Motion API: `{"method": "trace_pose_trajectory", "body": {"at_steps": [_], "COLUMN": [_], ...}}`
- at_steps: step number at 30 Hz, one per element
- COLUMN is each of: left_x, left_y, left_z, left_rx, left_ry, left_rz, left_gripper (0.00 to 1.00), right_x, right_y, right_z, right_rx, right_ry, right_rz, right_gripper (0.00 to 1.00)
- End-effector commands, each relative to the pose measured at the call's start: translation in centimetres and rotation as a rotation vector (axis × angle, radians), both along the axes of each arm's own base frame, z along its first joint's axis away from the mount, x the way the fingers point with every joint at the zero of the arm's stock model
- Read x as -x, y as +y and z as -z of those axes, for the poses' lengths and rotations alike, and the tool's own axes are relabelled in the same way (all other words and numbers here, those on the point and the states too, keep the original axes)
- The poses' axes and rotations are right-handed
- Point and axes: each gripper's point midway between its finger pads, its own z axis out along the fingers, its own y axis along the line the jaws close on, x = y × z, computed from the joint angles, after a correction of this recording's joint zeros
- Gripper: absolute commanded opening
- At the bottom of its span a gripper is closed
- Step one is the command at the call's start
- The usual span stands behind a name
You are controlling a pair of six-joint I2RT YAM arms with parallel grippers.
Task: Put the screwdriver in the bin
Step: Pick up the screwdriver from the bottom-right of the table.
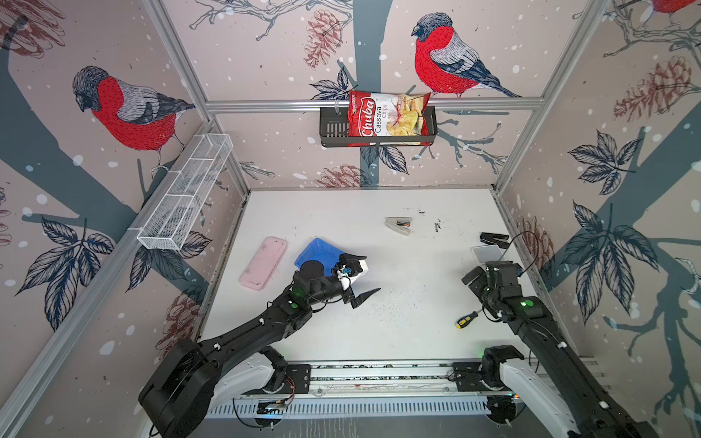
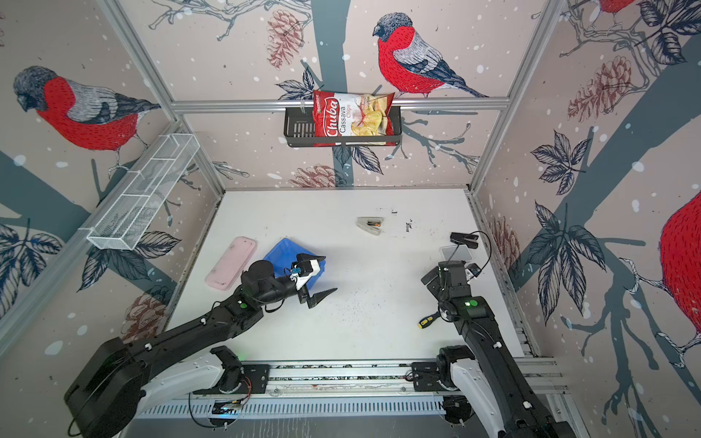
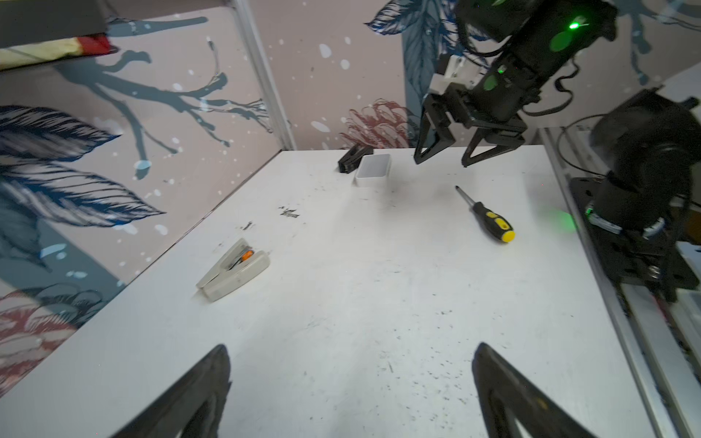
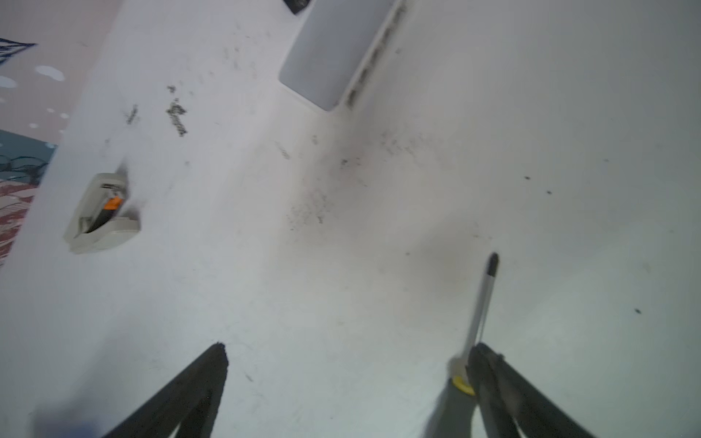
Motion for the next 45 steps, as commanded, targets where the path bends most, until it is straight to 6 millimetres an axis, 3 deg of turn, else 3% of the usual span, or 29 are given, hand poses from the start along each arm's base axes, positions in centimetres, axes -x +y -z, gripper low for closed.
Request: {"method": "trace_pose_trajectory", "body": {"at_steps": [1,5,15,27,35,40,45], "left_x": [1.5,2.1,2.2,2.4,2.3,2.2,1.8], "left_y": [-0.9,-1.4,-1.7,-1.2,-1.0,-1.0,-1.2], "left_z": [0.8,1.7,2.4,3.2,3.2,2.9,2.5], "left_rx": [-0.037,-0.075,-0.118,-0.136,-0.126,-0.109,-0.078], "left_ry": [0.012,0.04,0.052,0.066,0.068,0.076,0.105], "left_rz": [0.088,0.13,0.147,0.133,0.115,0.104,0.084], "left_gripper": [0.98,0.97,0.97,0.97,0.97,0.97,0.97], "right_x": [1.9,2.8,3.0,3.4,3.6,3.4,2.3], "right_y": [0.0,0.3,0.3,0.7,0.7,0.7,0.8], "right_z": [2.3,4.3,5.7,7.3,7.9,7.5,6.1], "right_rx": [-0.079,-0.144,-0.144,-0.162,-0.16,-0.155,-0.143], "right_ry": [0.09,0.127,0.182,0.248,0.282,0.263,0.2], "right_rz": [0.04,0.063,0.062,0.052,0.044,0.038,0.004], "right_gripper": [0.99,0.91,0.51,0.3,0.08,0.01,0.0]}}
